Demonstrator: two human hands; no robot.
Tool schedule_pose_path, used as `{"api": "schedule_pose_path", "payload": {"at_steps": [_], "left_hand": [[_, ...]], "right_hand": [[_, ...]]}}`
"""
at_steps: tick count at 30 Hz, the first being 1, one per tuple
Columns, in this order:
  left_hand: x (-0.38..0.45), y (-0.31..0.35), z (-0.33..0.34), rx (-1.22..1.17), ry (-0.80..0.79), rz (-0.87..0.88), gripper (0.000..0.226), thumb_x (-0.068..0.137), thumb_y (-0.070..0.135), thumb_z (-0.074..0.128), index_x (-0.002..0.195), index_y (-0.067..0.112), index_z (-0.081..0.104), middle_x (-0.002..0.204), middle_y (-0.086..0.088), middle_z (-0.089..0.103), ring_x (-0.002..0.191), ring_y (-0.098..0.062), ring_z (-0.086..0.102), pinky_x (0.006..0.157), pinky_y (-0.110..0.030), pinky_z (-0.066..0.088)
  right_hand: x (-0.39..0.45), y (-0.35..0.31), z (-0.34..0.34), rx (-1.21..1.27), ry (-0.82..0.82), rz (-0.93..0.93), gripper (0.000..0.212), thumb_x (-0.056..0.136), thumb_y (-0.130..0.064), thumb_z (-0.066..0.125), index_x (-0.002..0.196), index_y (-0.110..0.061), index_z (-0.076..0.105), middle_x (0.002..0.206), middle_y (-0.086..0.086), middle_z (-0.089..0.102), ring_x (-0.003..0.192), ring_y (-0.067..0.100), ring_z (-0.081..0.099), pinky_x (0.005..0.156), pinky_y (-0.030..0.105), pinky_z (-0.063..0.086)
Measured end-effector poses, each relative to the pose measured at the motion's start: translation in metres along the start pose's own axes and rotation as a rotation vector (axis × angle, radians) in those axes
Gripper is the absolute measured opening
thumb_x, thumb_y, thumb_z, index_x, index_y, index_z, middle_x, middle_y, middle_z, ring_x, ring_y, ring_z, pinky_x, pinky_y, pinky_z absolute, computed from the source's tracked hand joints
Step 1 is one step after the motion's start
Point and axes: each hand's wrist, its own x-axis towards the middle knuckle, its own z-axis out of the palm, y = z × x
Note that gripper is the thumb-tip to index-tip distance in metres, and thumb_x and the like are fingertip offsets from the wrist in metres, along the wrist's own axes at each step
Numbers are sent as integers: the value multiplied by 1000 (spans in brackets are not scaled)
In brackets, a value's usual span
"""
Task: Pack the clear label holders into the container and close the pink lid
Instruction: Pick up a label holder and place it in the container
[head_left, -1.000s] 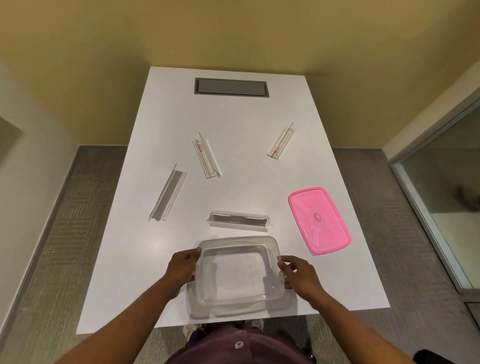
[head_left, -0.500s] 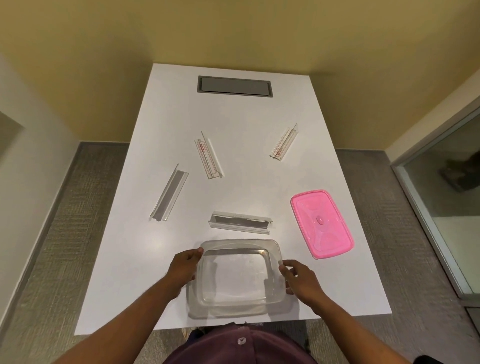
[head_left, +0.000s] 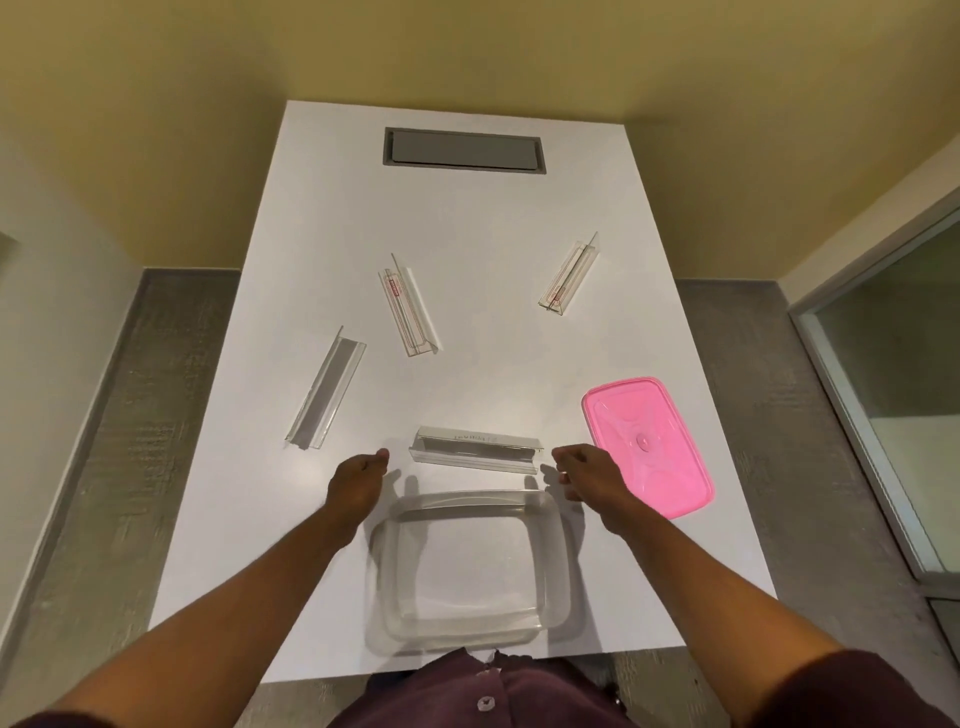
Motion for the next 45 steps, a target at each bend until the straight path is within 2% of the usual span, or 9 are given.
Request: {"api": "schedule_pose_path", "payload": {"at_steps": [5,10,13,17,21,24,27,33,45], "left_hand": [[27,30,16,58,-36,-5,30,97,28,56,77,9,67,82,-14,65,87,-36,57,80,-41,46],[46,52,35,17,-49,-91,21,89,9,53,68,6,56,78,-18,53,77,-28,45,66,-37,32],[54,56,47,13,-27,-128,28,91,8,55,63,9,49,72,-19,52,59,-27,45,56,-31,33],[57,53,55,6,-61,-170,28,95,5,55,70,18,53,71,-1,53,64,-19,51,75,-35,50],[55,43,54,-117,-32,-167,10,88,-9,62,90,0,67,88,-13,63,85,-26,61,89,-32,57],[49,45,51,-117,13,-143,34,84,-2,68,117,2,70,116,-22,70,103,-33,67,101,-39,53],[43,55,43,-151,12,-95,39,83,-5,64,120,5,70,117,-24,71,89,-29,67,81,-32,54],[27,91,22,-143,58,96,38,88,-6,55,114,17,71,92,-5,73,73,-12,61,67,-23,46],[-18,160,17,258,147,709,40,95,-7,45,105,17,74,100,0,69,90,-12,62,74,-13,44]], "right_hand": [[22,-18,14,90,-64,104,23,96,-28,61,81,-12,54,77,13,50,63,21,41,60,34,37],[40,-25,24,104,6,157,27,95,-29,66,111,-25,44,95,15,63,71,26,56,71,36,48],[47,-27,28,109,3,146,13,94,-18,65,98,-18,53,82,15,60,73,27,56,74,37,47],[48,-26,31,-12,38,116,17,87,-8,61,71,-13,63,69,13,56,69,22,52,70,39,45],[45,-28,31,-4,53,102,26,81,-6,59,59,-18,54,65,11,50,66,22,44,65,39,38],[43,-28,26,116,51,90,13,85,-7,67,83,-19,65,81,10,66,69,26,56,73,43,52],[39,-28,21,253,29,101,36,86,-8,74,118,-17,60,102,13,73,80,25,67,77,38,59],[19,-31,12,455,-110,106,41,88,-8,73,122,-17,53,99,15,76,83,33,75,82,43,55],[-16,-101,28,-83,-30,-492,27,91,-26,72,118,-24,67,115,-9,66,104,10,65,90,26,51]]}}
